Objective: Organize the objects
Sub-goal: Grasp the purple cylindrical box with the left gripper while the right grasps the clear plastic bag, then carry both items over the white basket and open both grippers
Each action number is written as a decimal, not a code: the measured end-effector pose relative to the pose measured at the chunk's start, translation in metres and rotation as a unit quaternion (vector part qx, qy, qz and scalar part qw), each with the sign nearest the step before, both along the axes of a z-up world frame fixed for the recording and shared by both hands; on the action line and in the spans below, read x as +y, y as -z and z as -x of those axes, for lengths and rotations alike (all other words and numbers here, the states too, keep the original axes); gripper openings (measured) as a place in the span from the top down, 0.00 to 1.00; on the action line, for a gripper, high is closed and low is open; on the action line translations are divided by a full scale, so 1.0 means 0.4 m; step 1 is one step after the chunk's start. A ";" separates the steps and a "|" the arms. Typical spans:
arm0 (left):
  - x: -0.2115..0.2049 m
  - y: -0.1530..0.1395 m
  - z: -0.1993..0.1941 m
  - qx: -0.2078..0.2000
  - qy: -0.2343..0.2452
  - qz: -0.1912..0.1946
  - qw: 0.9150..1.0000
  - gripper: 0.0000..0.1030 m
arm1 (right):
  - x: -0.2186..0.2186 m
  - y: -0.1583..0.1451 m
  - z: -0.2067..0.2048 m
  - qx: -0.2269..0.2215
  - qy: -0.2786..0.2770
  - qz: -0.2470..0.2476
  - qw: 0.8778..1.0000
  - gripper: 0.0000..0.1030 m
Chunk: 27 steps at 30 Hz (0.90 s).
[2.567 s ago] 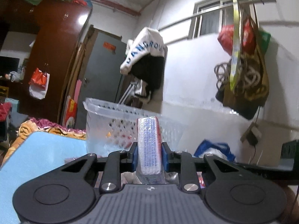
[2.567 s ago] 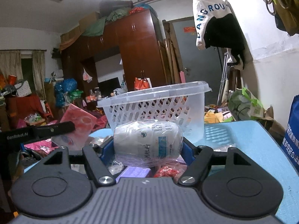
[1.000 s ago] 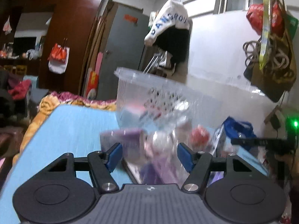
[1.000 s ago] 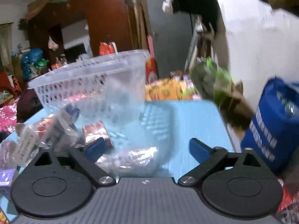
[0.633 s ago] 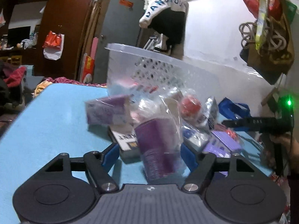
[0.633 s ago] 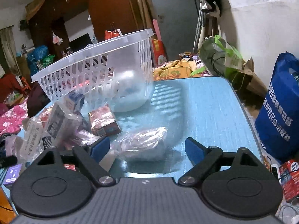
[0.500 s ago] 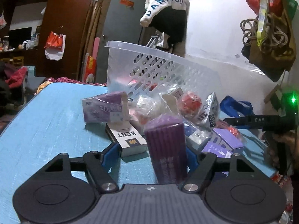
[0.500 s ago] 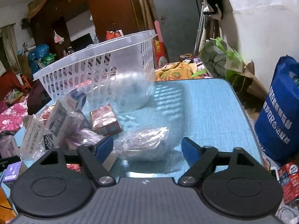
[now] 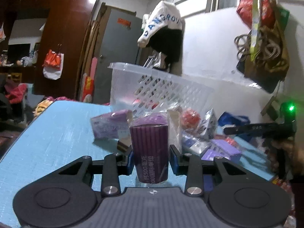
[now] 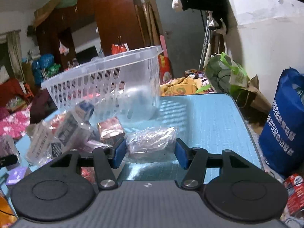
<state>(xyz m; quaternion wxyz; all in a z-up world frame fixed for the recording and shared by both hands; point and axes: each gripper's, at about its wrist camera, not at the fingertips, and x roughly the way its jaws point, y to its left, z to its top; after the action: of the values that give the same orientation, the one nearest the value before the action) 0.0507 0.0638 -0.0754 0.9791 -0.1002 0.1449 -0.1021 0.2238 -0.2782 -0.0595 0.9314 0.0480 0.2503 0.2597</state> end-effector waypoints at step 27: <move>0.063 -0.130 -0.047 -0.058 0.041 0.016 0.997 0.61 | 0.019 -0.084 0.032 -0.087 0.003 -0.028 0.996 0.43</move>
<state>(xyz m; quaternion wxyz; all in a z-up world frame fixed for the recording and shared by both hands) 0.0693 0.0892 -0.0234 0.9791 -0.1035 0.0904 -0.1501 0.2111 -0.2708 -0.0258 0.9487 0.0517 0.1608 0.2671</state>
